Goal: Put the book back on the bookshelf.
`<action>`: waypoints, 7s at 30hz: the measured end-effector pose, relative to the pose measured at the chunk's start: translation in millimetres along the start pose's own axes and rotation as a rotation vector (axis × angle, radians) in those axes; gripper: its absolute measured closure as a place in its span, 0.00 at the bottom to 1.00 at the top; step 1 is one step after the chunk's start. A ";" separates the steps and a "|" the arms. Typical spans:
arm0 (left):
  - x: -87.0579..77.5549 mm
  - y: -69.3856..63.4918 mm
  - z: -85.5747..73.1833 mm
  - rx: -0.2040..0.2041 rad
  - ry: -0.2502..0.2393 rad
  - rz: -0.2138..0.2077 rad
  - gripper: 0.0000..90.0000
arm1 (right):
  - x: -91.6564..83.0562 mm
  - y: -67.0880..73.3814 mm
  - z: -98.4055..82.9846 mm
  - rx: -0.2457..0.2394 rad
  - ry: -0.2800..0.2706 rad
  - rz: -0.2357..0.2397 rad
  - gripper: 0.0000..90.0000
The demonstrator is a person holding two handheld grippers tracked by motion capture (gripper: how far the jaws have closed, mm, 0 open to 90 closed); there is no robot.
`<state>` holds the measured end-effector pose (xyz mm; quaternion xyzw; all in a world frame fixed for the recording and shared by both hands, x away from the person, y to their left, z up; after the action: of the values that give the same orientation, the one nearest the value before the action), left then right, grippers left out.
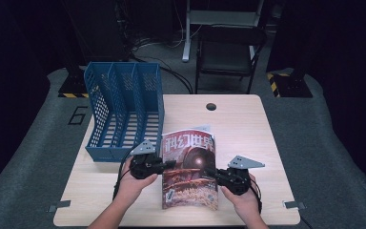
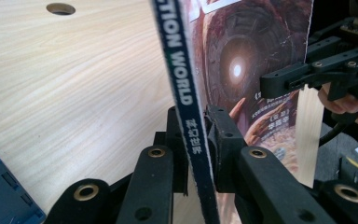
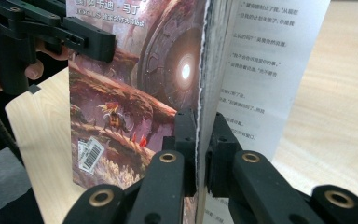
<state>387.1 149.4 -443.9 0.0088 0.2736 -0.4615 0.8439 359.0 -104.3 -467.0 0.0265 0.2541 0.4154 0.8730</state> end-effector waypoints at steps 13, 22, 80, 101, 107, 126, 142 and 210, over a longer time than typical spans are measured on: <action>-9.0 -9.4 9.5 0.013 -0.056 0.003 0.93 | -8.2 7.3 9.3 -0.091 -0.095 -0.040 0.95; -4.8 -8.4 4.8 0.041 -0.064 0.018 0.93 | -6.5 5.4 6.3 -0.115 -0.107 -0.055 0.95; -15.1 -20.9 2.7 0.050 -0.081 -0.023 0.93 | 28.3 -16.0 -47.5 0.017 0.304 0.039 0.94; -23.5 -30.2 2.2 0.114 -0.078 -0.006 0.93 | 43.1 -14.3 -36.3 -0.017 0.200 -0.081 0.94; -25.1 -30.8 -0.1 0.134 -0.073 0.032 0.93 | 49.8 -15.1 -34.7 -0.063 0.194 -0.091 0.93; -22.1 -27.0 -2.4 0.115 -0.051 0.025 0.92 | 47.6 -26.1 -36.4 -0.018 0.206 -0.088 0.64; -21.3 -32.2 -1.6 0.114 -0.041 0.012 0.91 | 39.9 -35.1 -36.8 0.062 0.203 -0.085 0.55; -10.5 -62.0 114.3 0.219 0.278 0.042 0.89 | 29.5 -35.8 -37.1 0.083 0.168 -0.088 0.52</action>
<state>385.9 91.4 -327.0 0.1701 0.3356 -0.4653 0.8012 382.7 -112.0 -521.0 0.0166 0.3442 0.3667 0.8642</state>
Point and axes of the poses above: each handheld gripper's, and its own axes: x roughly forward along the jaws, z roughly out of its top, y roughly to its left, the point moved 4 cm from there along x, roughly forward along the jaws, and after that the axes turned 2 degrees about z, right-handed, at the moved point
